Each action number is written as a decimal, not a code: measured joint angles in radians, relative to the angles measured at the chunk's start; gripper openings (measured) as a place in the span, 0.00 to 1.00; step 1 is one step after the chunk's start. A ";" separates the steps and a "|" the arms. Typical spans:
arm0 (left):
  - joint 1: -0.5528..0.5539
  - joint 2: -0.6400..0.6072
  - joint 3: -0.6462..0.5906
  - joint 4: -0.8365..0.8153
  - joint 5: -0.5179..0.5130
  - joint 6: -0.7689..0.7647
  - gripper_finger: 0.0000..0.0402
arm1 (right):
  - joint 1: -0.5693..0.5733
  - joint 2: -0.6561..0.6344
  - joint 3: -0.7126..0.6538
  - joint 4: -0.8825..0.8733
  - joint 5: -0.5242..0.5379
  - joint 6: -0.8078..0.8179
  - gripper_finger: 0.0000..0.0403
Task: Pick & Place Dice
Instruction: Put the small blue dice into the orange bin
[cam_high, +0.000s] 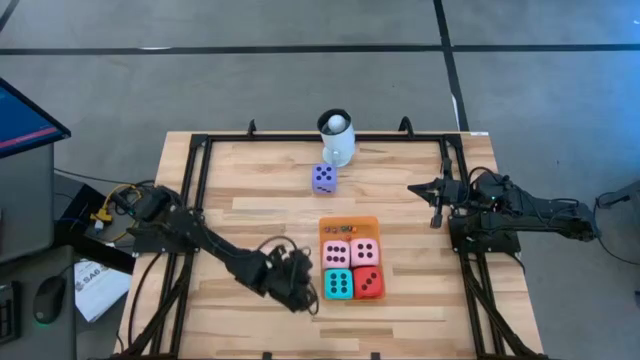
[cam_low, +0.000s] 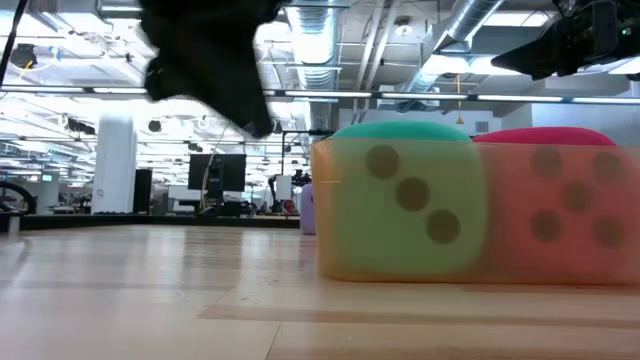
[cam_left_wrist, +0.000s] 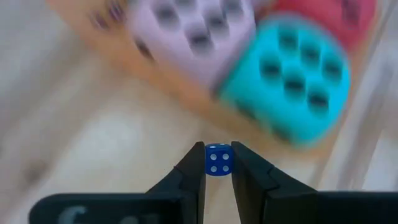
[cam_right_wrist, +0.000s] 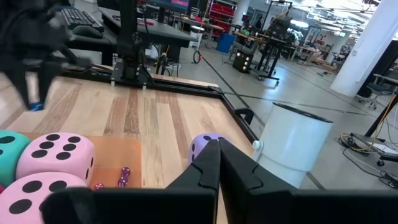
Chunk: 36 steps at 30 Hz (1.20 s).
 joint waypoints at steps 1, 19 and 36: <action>0.014 -0.016 0.000 0.001 -0.025 0.000 0.11 | 0.000 0.000 0.000 0.000 0.000 0.000 0.00; 0.288 -0.018 0.001 0.341 -0.106 0.157 0.11 | 0.000 0.000 0.000 0.003 0.000 0.000 0.00; 0.322 0.113 0.000 0.419 -0.037 0.169 0.12 | 0.000 0.000 0.000 0.005 0.000 0.000 0.00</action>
